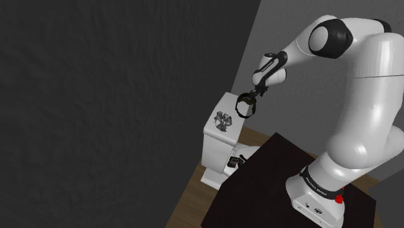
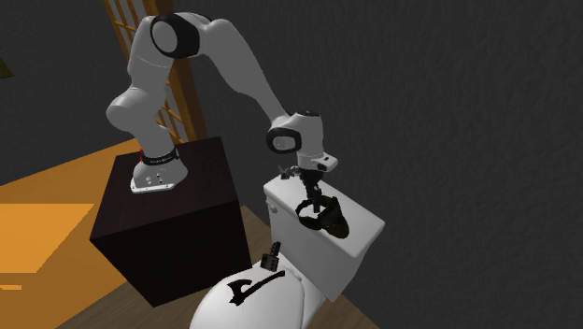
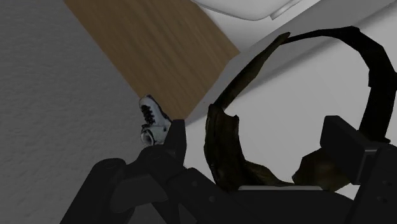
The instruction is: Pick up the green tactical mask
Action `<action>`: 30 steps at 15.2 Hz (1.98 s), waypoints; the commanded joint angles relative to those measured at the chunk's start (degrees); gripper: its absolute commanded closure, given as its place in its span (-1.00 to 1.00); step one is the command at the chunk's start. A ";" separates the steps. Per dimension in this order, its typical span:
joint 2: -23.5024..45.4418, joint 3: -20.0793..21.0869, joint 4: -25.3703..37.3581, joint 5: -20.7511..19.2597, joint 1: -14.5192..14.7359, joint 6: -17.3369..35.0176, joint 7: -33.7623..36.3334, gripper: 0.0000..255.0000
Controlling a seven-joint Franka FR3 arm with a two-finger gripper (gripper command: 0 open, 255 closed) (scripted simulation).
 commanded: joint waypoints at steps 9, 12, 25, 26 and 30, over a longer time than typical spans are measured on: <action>10.05 0.55 7.01 0.92 -2.57 3.49 -0.38 -1.00; 10.03 0.55 7.07 0.92 -2.55 3.40 -0.37 1.00; 7.30 0.29 6.01 0.72 -2.30 1.79 -0.73 1.00; 6.62 0.22 5.79 0.67 -2.24 1.35 -0.81 1.00; 3.97 -0.04 5.04 0.47 -1.97 -0.50 -1.15 1.00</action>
